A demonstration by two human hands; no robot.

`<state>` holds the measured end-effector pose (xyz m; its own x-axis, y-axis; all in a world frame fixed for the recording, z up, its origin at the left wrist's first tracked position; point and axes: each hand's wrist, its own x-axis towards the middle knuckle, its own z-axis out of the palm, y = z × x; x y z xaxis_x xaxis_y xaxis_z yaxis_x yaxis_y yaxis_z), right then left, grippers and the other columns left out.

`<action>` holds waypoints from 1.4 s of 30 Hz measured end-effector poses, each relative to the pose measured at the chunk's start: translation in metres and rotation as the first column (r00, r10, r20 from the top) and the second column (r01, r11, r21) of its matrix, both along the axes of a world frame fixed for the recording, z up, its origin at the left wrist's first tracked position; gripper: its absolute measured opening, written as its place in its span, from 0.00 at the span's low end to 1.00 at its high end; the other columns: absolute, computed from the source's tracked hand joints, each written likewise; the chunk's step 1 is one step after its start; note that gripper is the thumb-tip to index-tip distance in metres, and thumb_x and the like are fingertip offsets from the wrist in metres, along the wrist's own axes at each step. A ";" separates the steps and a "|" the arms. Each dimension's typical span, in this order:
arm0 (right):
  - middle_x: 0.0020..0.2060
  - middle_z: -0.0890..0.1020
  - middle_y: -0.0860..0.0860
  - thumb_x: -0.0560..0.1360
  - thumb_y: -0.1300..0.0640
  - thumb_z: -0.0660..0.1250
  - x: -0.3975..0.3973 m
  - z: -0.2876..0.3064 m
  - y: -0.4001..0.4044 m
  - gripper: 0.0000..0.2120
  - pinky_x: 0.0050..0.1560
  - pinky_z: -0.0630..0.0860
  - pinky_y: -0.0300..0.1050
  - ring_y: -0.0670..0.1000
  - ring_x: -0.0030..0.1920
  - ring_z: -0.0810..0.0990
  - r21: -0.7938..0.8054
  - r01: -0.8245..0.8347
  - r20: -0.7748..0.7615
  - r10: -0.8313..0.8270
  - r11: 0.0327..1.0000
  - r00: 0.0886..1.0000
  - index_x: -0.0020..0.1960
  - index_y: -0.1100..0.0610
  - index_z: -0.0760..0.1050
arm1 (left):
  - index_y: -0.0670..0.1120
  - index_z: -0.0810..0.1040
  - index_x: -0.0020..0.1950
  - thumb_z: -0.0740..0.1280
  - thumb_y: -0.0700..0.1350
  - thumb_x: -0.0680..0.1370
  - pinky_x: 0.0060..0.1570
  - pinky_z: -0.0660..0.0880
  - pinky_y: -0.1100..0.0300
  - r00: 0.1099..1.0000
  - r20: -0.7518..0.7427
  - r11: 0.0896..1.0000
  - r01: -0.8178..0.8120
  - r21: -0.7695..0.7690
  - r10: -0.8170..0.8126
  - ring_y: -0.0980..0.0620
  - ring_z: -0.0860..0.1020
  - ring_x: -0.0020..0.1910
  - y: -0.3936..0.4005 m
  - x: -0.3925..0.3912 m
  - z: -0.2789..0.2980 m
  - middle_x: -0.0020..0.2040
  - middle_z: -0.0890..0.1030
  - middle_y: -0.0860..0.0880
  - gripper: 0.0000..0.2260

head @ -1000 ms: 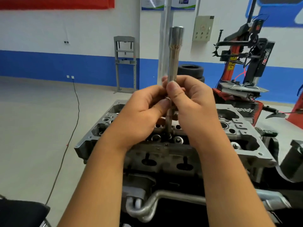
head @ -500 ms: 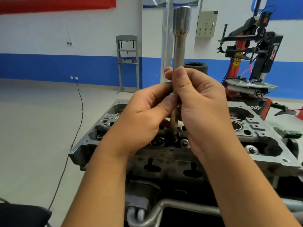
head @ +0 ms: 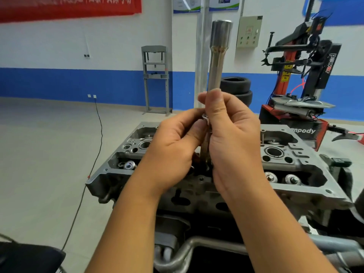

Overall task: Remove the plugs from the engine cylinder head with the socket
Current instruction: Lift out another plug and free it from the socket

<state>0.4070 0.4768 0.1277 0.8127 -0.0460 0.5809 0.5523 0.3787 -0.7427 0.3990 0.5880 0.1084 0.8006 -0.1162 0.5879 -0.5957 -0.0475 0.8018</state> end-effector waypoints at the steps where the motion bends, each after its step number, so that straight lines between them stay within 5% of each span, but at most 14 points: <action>1: 0.38 0.83 0.47 0.78 0.46 0.68 0.000 -0.001 0.000 0.13 0.46 0.81 0.44 0.45 0.41 0.82 -0.001 -0.005 -0.006 0.005 1.000 1.000 0.49 0.55 0.84 | 0.47 0.80 0.69 0.61 0.45 0.87 0.46 0.80 0.62 1.000 0.006 1.000 -0.022 0.003 0.022 0.54 0.85 0.53 0.000 -0.001 0.001 0.58 0.86 0.49 0.13; 4: 0.43 0.86 0.54 0.71 0.46 0.73 -0.001 -0.002 0.000 0.13 0.47 0.83 0.44 0.47 0.43 0.84 0.084 -0.037 -0.019 0.039 0.996 0.999 0.49 0.54 0.82 | 0.46 0.81 0.66 0.66 0.43 0.84 0.40 0.77 0.70 0.992 0.072 0.994 -0.108 0.014 0.107 0.60 0.84 0.44 -0.001 -0.002 -0.001 0.55 0.87 0.50 0.11; 7: 0.40 0.85 0.53 0.68 0.49 0.76 -0.002 -0.002 -0.002 0.14 0.44 0.84 0.46 0.47 0.40 0.84 0.131 -0.088 -0.017 0.091 0.988 0.996 0.46 0.58 0.81 | 0.46 0.83 0.62 0.73 0.48 0.78 0.47 0.84 0.56 0.982 0.083 0.985 -0.170 -0.043 0.173 0.50 0.87 0.49 0.000 -0.001 -0.005 0.53 0.87 0.48 0.13; 10: 0.34 0.85 0.49 0.66 0.53 0.77 -0.003 -0.002 -0.001 0.13 0.40 0.83 0.44 0.47 0.37 0.85 0.090 -0.113 0.011 0.112 0.990 0.994 0.45 0.59 0.81 | 0.50 0.85 0.57 0.77 0.47 0.76 0.44 0.85 0.48 0.977 0.060 0.977 -0.203 -0.062 0.206 0.44 0.87 0.46 0.001 -0.001 -0.005 0.51 0.88 0.48 0.11; 13: 0.35 0.85 0.52 0.65 0.54 0.79 -0.004 -0.004 0.000 0.11 0.43 0.85 0.51 0.51 0.38 0.85 0.068 -0.102 0.020 0.100 0.993 0.995 0.44 0.57 0.82 | 0.52 0.85 0.60 0.72 0.44 0.80 0.47 0.85 0.47 0.992 0.080 0.996 -0.093 -0.011 0.094 0.44 0.87 0.51 0.001 -0.003 -0.004 0.53 0.88 0.49 0.10; 16: 0.34 0.83 0.50 0.70 0.51 0.76 -0.003 -0.004 0.000 0.10 0.37 0.81 0.43 0.48 0.36 0.82 0.074 -0.074 0.017 0.073 0.994 0.997 0.45 0.57 0.82 | 0.50 0.82 0.67 0.65 0.45 0.85 0.47 0.84 0.38 0.999 0.025 1.000 0.023 -0.006 -0.023 0.38 0.84 0.56 0.002 -0.006 -0.003 0.58 0.87 0.47 0.13; 18: 0.35 0.82 0.50 0.73 0.48 0.73 -0.001 -0.004 0.000 0.14 0.35 0.79 0.42 0.47 0.36 0.80 0.074 -0.067 -0.018 0.069 0.995 0.997 0.48 0.59 0.82 | 0.50 0.80 0.70 0.63 0.44 0.86 0.39 0.83 0.51 1.000 0.011 1.000 -0.016 0.005 0.015 0.43 0.85 0.53 0.002 -0.006 -0.002 0.59 0.86 0.49 0.14; 21: 0.42 0.85 0.53 0.73 0.44 0.69 0.000 -0.003 0.001 0.16 0.48 0.83 0.54 0.52 0.44 0.83 0.047 -0.081 -0.041 0.083 0.996 0.996 0.48 0.58 0.83 | 0.53 0.82 0.64 0.68 0.39 0.83 0.47 0.81 0.64 0.985 0.087 0.989 -0.147 -0.024 0.149 0.54 0.86 0.54 -0.002 -0.005 -0.004 0.56 0.87 0.54 0.13; 28: 0.45 0.88 0.56 0.69 0.47 0.76 -0.005 -0.002 0.001 0.16 0.50 0.85 0.63 0.55 0.45 0.87 0.109 -0.084 -0.011 0.086 0.990 0.996 0.48 0.58 0.78 | 0.50 0.84 0.58 0.75 0.48 0.73 0.52 0.84 0.58 0.973 0.104 0.975 -0.198 -0.100 0.208 0.52 0.87 0.52 -0.003 -0.006 -0.007 0.51 0.88 0.53 0.14; 31: 0.42 0.86 0.54 0.69 0.45 0.74 -0.002 -0.002 0.001 0.16 0.48 0.85 0.57 0.52 0.42 0.84 0.117 -0.047 -0.030 0.051 0.992 0.998 0.46 0.57 0.80 | 0.51 0.83 0.63 0.72 0.48 0.78 0.48 0.83 0.60 0.985 0.085 0.988 -0.145 -0.049 0.149 0.52 0.86 0.53 -0.004 -0.008 -0.005 0.53 0.88 0.54 0.13; 34: 0.39 0.83 0.52 0.72 0.41 0.71 0.000 -0.003 0.001 0.19 0.47 0.81 0.48 0.50 0.42 0.81 0.082 0.008 -0.041 -0.005 0.997 0.999 0.46 0.58 0.83 | 0.55 0.82 0.66 0.65 0.48 0.85 0.43 0.85 0.48 0.996 0.050 0.997 -0.071 0.002 0.071 0.44 0.86 0.51 -0.008 -0.009 -0.003 0.55 0.87 0.52 0.11; 36: 0.41 0.85 0.51 0.72 0.40 0.68 0.002 -0.003 0.001 0.19 0.51 0.83 0.49 0.50 0.44 0.84 0.070 -0.006 -0.058 0.010 0.998 0.998 0.45 0.55 0.85 | 0.56 0.83 0.63 0.66 0.44 0.85 0.45 0.84 0.56 0.991 0.070 0.993 -0.115 -0.028 0.117 0.49 0.86 0.52 -0.009 -0.008 -0.002 0.54 0.87 0.54 0.11; 38: 0.44 0.87 0.53 0.71 0.40 0.70 0.001 -0.002 0.001 0.16 0.53 0.85 0.55 0.52 0.46 0.86 0.091 -0.067 -0.079 0.074 0.994 0.994 0.46 0.53 0.85 | 0.54 0.84 0.59 0.70 0.41 0.82 0.48 0.82 0.63 0.978 0.093 0.981 -0.180 -0.071 0.186 0.55 0.86 0.51 -0.010 -0.006 -0.003 0.51 0.88 0.55 0.10; 42: 0.47 0.86 0.60 0.69 0.48 0.76 -0.003 -0.001 0.002 0.17 0.53 0.83 0.67 0.56 0.45 0.86 0.048 -0.081 -0.039 0.083 0.996 0.996 0.51 0.58 0.79 | 0.51 0.84 0.55 0.76 0.39 0.77 0.45 0.84 0.57 0.960 0.077 0.957 -0.258 -0.130 0.270 0.51 0.87 0.47 -0.012 -0.004 -0.009 0.47 0.88 0.52 0.10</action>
<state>0.4041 0.4791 0.1264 0.8381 -0.0046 0.5455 0.4873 0.4557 -0.7449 0.3949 0.5758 0.0998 0.7346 0.1662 0.6578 -0.6467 -0.1219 0.7530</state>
